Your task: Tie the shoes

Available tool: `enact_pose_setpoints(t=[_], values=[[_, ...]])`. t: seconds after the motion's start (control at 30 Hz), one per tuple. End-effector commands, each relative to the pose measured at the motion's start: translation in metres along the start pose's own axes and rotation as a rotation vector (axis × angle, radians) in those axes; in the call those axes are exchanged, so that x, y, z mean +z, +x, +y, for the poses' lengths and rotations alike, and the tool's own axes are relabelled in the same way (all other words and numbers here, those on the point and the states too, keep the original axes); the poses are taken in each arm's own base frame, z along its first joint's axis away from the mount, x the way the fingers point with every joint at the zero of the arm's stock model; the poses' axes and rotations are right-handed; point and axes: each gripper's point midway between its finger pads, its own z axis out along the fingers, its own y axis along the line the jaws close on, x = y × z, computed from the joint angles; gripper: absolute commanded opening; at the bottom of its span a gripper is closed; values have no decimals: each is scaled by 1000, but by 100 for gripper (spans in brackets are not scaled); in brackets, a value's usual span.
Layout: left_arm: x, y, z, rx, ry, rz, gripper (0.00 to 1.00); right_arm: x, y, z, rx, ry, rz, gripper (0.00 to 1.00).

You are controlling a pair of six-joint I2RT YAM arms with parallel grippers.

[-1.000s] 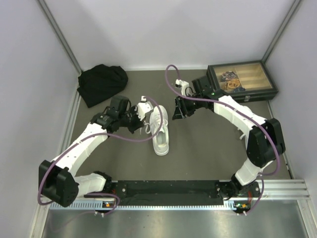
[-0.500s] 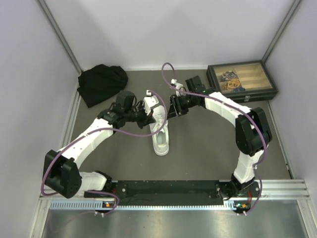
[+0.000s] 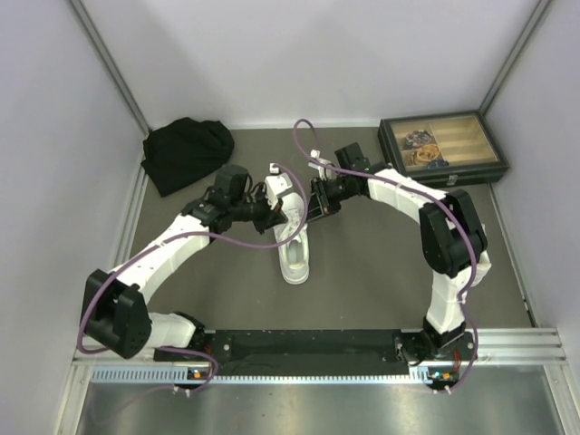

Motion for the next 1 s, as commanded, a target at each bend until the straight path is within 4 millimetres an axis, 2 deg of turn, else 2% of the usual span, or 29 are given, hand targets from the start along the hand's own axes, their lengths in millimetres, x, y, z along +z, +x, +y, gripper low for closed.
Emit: enact_pose_setpoints(t=[0.0, 0.13, 0.53, 0.8, 0.97], values=[[5, -7, -3, 18, 27, -39, 0, -10, -27, 24, -76, -59, -65, 13], [9, 1, -4, 9, 40, -21, 0, -17, -29, 34, -103, -73, -83, 0], [31, 15, 8, -89, 30, 11, 0, -31, -31, 56, -140, -121, -120, 0], [46, 11, 12, -168, 45, -18, 0, -31, -29, 59, -134, -143, -116, 0], [47, 2, 17, -170, 25, -44, 0, -29, -27, 58, -126, -151, -108, 0]])
